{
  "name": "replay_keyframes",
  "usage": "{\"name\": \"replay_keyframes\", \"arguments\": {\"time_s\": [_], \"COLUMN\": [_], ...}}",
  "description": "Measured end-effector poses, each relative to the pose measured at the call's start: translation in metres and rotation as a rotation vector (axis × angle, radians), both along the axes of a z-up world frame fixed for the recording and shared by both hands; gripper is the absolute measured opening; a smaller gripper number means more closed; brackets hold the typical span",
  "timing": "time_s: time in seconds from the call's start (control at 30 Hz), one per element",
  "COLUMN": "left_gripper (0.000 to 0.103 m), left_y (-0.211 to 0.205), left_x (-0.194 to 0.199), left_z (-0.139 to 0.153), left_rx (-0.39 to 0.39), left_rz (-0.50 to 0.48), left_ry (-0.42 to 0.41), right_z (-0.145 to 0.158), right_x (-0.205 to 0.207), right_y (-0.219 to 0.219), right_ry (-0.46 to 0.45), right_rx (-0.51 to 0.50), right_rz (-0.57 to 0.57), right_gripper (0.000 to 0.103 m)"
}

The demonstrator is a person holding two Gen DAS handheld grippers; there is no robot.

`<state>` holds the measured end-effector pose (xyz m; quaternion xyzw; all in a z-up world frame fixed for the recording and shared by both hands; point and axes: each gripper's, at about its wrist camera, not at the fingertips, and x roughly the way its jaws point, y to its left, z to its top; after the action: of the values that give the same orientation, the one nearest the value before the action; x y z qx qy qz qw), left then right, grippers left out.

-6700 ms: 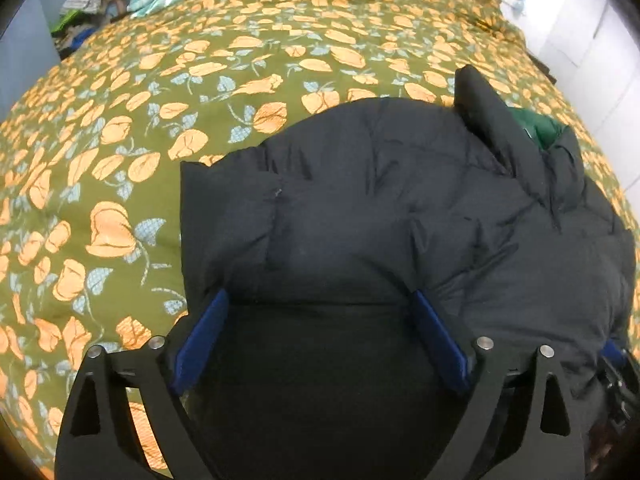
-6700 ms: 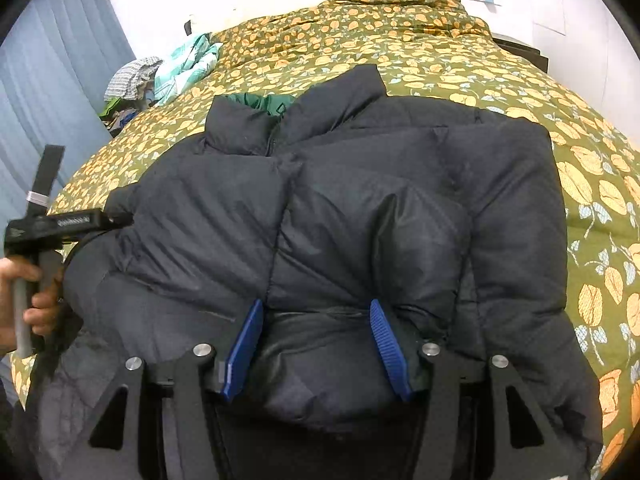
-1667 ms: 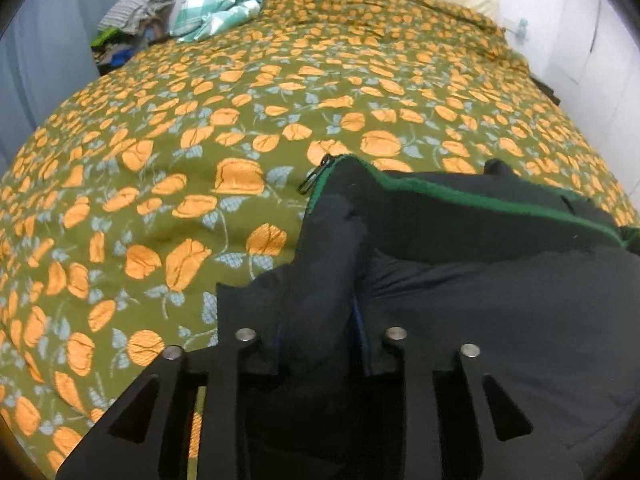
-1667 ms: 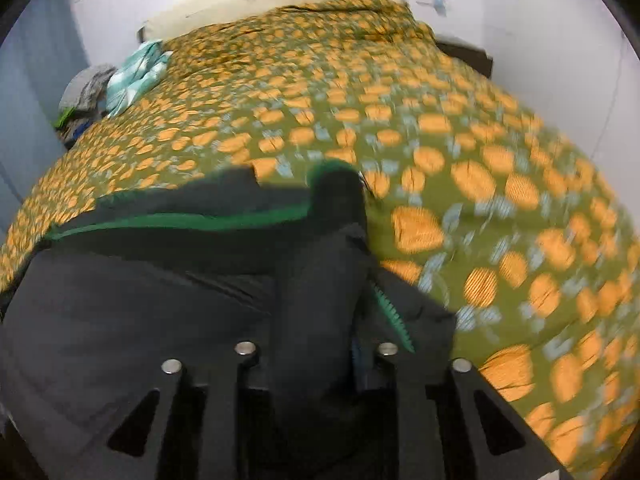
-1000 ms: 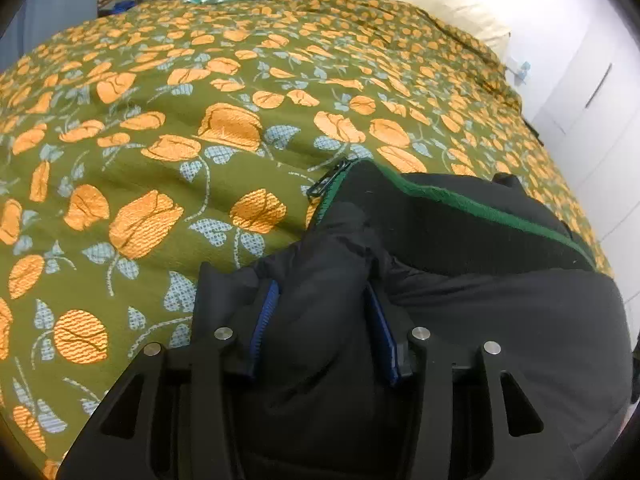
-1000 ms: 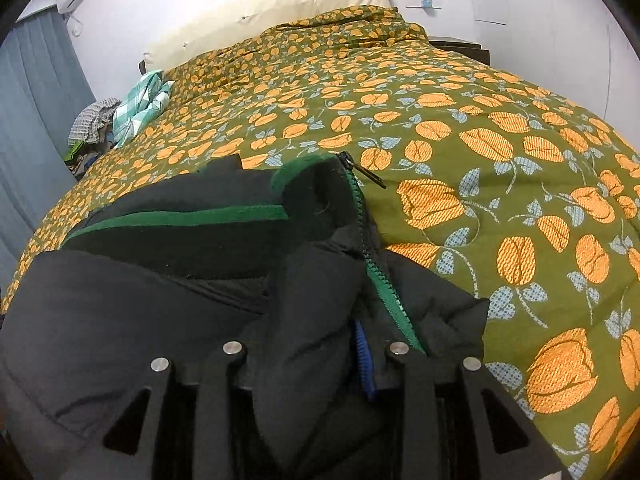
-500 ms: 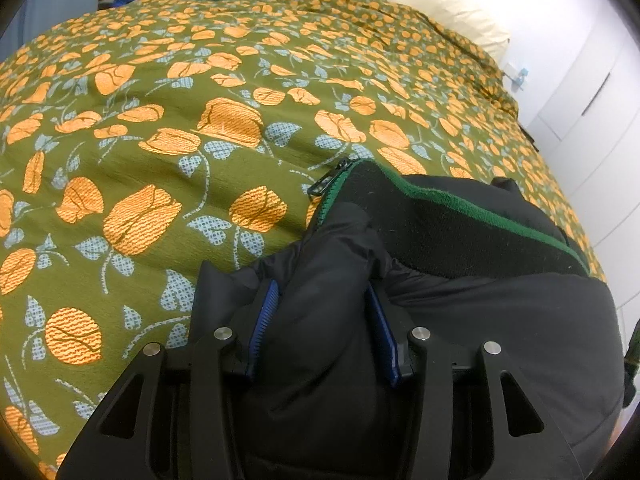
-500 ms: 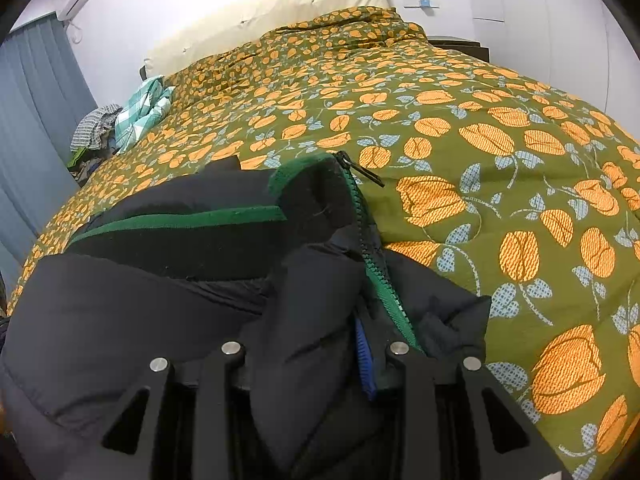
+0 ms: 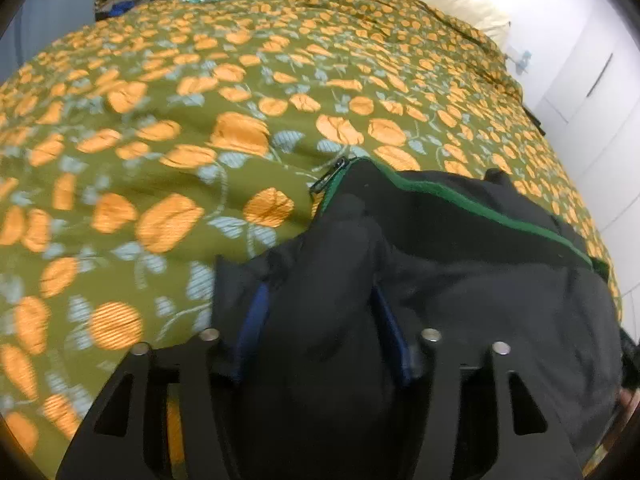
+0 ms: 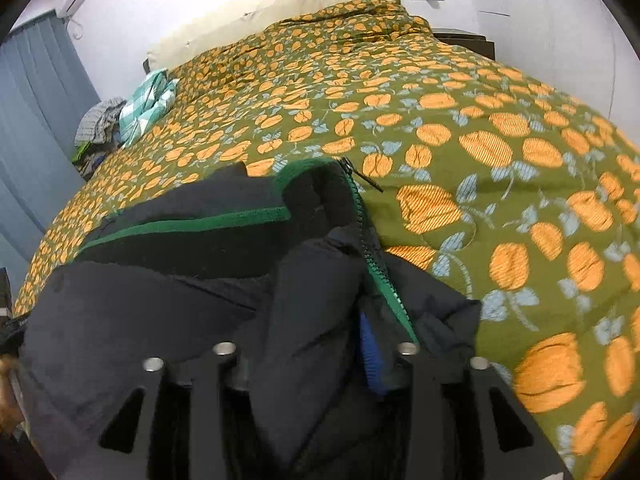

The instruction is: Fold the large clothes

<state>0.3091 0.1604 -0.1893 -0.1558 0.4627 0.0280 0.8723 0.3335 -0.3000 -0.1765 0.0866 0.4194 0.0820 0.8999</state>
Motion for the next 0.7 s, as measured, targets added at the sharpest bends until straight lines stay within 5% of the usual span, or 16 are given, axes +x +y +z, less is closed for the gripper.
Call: {"name": "replay_keyframes", "arguments": {"time_s": [0.1,0.3,0.5,0.7], "left_gripper": [0.088,0.099,0.099,0.102], "left_y": [0.005,-0.003,-0.025,-0.048], "left_x": [-0.033,-0.123,-0.178,-0.173], "left_z": [0.025,0.04,0.006,-0.019], "left_rx": [0.015,-0.003,-0.017,0.051], "left_rz": [0.009,-0.015,-0.006,-0.088], "left_ry": [-0.049,-0.126,-0.093,0.0], "right_z": [0.036,0.065,0.038,-0.005], "right_x": [-0.028,-0.108,-0.188,-0.215], "right_y": [0.001,0.014,0.007,0.001], "right_ry": [-0.09,-0.145,-0.137,-0.026], "right_rx": [-0.05,-0.067,-0.03,-0.103], "right_rz": [0.014,0.066,-0.06,-0.086], "right_gripper": [0.072,0.08,0.08,0.08]}}
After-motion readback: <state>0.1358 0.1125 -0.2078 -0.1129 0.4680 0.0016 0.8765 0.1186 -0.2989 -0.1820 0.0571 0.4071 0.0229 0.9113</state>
